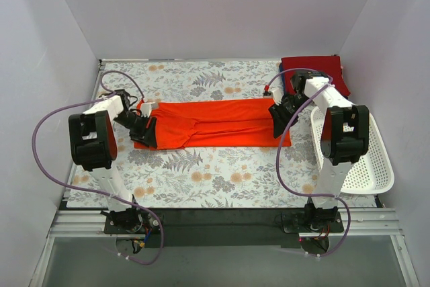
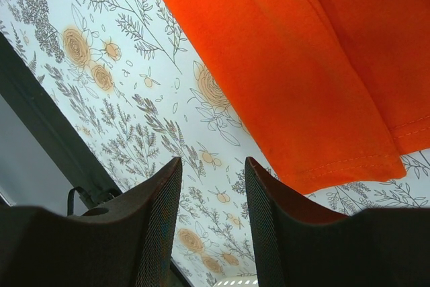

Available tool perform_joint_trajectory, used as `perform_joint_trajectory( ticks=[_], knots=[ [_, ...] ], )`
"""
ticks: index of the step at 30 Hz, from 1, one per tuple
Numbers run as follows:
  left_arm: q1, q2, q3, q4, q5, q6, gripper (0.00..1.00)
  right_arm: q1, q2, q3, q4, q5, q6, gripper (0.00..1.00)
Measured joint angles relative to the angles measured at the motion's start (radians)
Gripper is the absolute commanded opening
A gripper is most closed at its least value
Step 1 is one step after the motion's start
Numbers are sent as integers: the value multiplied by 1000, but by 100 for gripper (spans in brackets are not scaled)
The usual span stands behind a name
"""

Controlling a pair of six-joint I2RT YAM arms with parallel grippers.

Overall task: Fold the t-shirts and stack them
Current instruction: Fold the tshirt

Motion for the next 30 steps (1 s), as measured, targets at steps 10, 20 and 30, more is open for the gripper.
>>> perform_joint_trajectory(
  ticks=[10, 20, 30],
  knots=[
    [-2, 1, 83, -38, 44, -11, 7, 0, 0, 0, 0, 4, 0, 49],
    [-12, 58, 245, -74, 104, -24, 0, 0, 3, 26, 0, 4, -2, 46],
    [-22, 175, 422, -79, 154, -89, 0, 14, 27, 204, 3, -60, -27, 48]
  ],
)
